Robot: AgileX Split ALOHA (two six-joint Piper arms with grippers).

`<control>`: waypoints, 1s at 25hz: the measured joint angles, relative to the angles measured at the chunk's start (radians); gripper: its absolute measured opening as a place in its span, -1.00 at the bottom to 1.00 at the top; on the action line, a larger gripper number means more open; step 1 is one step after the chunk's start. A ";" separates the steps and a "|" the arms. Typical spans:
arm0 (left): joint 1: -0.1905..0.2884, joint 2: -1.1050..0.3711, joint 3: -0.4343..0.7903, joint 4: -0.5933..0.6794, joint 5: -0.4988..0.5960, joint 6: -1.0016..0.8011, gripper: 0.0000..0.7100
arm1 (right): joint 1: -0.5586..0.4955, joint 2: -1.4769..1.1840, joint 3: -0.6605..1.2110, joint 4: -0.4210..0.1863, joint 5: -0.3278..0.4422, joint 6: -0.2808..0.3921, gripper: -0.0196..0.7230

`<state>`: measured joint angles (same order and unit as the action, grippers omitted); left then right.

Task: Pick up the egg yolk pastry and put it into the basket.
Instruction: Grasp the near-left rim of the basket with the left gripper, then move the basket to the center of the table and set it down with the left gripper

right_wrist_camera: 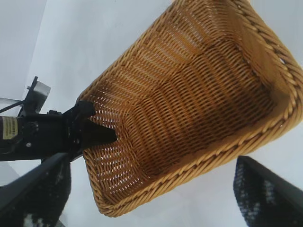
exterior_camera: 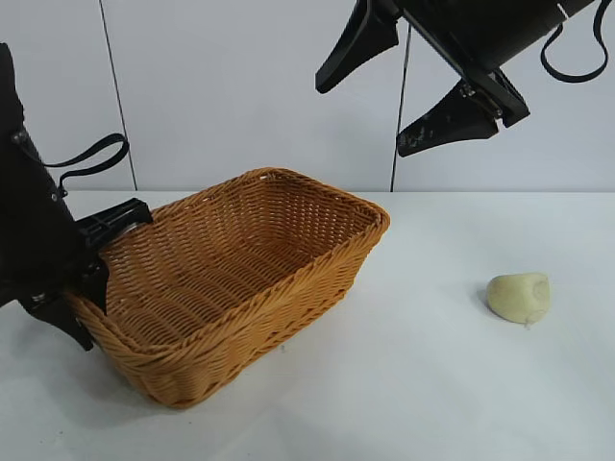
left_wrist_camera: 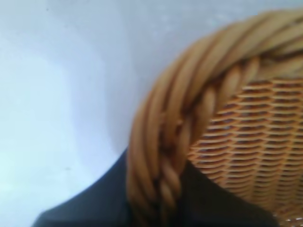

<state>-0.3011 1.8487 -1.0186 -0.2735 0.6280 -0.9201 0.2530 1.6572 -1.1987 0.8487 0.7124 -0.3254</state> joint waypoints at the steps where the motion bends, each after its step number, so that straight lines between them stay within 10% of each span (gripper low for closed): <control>1: 0.016 0.000 -0.024 -0.012 0.024 0.038 -0.60 | 0.000 0.000 0.000 0.000 0.000 0.000 0.78; 7: 0.088 0.008 -0.180 -0.063 0.140 0.270 -0.60 | 0.000 0.000 0.000 0.000 0.000 0.000 0.78; 25: 0.092 0.292 -0.643 -0.027 0.513 0.779 -0.60 | 0.000 0.000 0.000 0.000 0.011 0.000 0.78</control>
<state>-0.2095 2.1407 -1.6618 -0.3002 1.1407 -0.1415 0.2530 1.6572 -1.1987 0.8487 0.7235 -0.3254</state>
